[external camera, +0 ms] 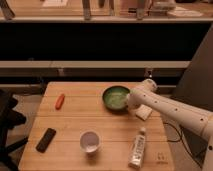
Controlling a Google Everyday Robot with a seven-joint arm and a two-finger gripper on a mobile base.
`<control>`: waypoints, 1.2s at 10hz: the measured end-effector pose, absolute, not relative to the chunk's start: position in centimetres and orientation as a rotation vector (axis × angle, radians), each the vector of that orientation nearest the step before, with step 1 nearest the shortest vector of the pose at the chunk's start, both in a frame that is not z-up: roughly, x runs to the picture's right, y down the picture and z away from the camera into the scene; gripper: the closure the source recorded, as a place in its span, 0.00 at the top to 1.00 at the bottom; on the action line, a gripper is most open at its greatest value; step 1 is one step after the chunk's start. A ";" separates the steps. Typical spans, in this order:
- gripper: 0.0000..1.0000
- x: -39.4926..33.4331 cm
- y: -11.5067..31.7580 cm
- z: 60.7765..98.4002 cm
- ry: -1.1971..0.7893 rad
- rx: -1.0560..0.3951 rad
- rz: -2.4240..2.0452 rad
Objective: Drag the ceramic bowl in a circle
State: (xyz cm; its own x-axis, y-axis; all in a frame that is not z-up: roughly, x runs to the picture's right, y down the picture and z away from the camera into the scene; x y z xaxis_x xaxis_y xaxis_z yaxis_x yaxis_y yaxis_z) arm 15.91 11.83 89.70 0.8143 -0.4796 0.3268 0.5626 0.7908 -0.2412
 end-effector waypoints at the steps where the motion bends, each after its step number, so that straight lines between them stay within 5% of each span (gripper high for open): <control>1: 0.00 15.6 11.7 89.7 -0.255 -0.337 -0.565; 12: 0.00 16.4 11.6 90.3 -0.244 -0.352 -0.557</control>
